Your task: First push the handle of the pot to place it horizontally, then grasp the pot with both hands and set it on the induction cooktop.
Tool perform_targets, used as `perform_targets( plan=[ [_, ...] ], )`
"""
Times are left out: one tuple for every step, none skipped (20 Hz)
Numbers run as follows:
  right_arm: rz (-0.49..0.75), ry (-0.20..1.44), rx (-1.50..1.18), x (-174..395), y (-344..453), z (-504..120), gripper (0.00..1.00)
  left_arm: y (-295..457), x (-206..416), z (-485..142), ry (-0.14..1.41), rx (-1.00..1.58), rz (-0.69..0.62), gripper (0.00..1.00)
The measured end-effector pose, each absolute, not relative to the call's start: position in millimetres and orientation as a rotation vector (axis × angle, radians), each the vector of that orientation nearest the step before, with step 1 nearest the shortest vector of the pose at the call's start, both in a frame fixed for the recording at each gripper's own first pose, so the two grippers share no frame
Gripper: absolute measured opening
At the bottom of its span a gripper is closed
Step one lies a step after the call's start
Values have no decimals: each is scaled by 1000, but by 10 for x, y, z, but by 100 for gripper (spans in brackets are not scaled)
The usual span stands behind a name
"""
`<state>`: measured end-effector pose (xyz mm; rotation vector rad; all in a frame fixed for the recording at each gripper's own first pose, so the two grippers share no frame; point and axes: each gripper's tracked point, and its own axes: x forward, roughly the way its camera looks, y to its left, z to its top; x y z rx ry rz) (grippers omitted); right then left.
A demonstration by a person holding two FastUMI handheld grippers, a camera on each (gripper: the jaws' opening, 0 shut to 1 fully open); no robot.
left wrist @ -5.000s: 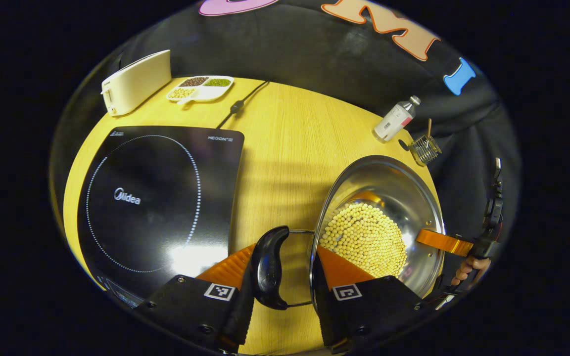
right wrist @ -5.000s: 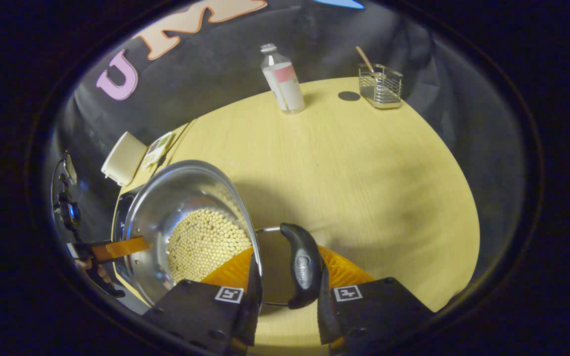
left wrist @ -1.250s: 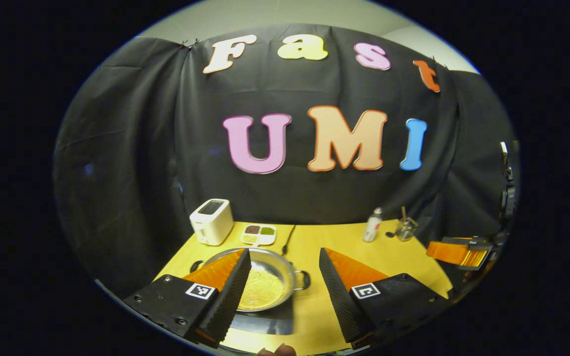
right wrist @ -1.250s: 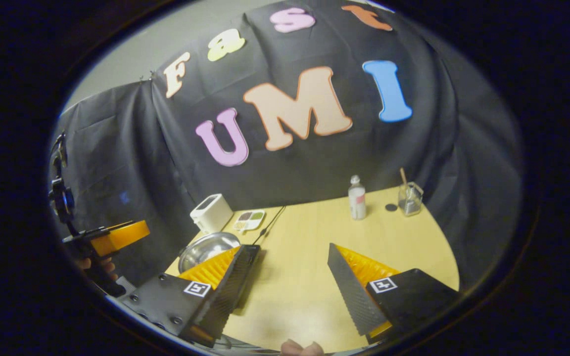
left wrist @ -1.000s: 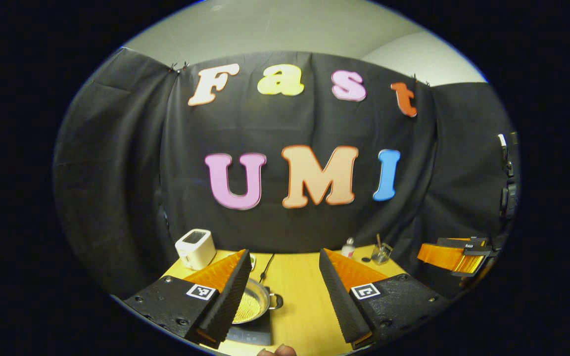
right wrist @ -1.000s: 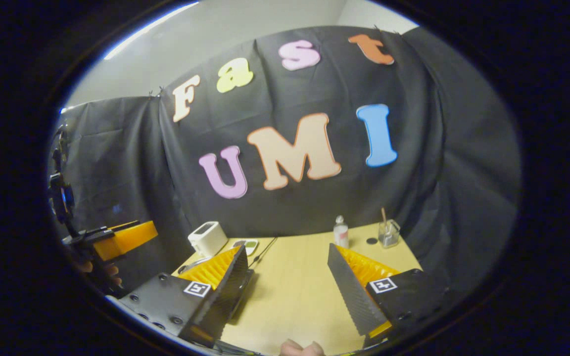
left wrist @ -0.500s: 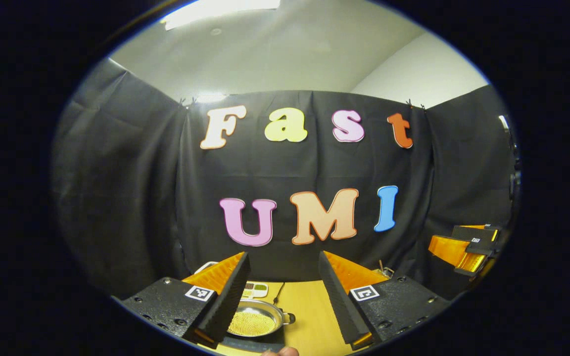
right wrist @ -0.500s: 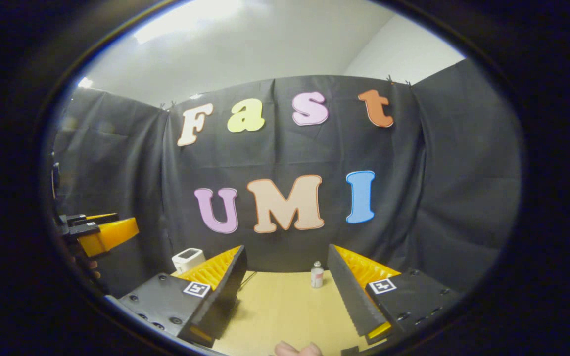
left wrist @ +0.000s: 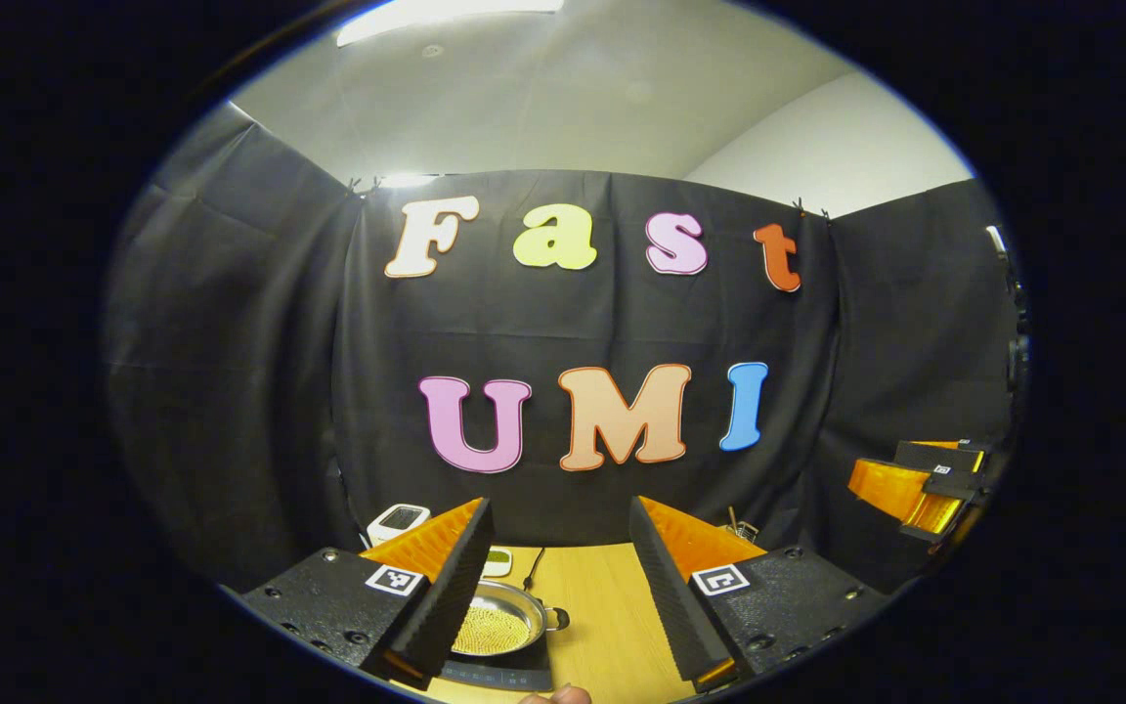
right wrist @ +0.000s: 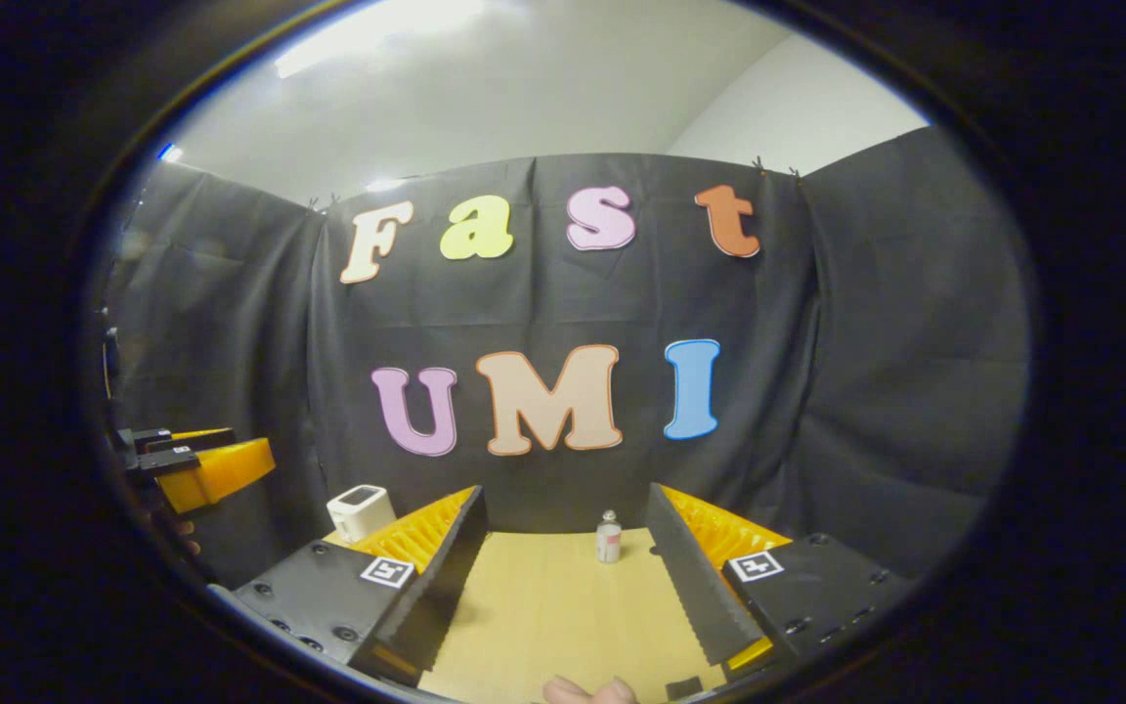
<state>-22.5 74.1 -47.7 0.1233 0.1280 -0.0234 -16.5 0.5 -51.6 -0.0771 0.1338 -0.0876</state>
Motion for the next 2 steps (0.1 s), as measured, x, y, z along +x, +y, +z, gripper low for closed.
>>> perform_targets(
  plan=[
    [-29,130,120,-237,723,-472,94,12,-141,-520,132,-81,-88,84],
    [-30,127,119,-255,715,-468,94,15,-147,-513,132,-84,-87,81]
  ],
)
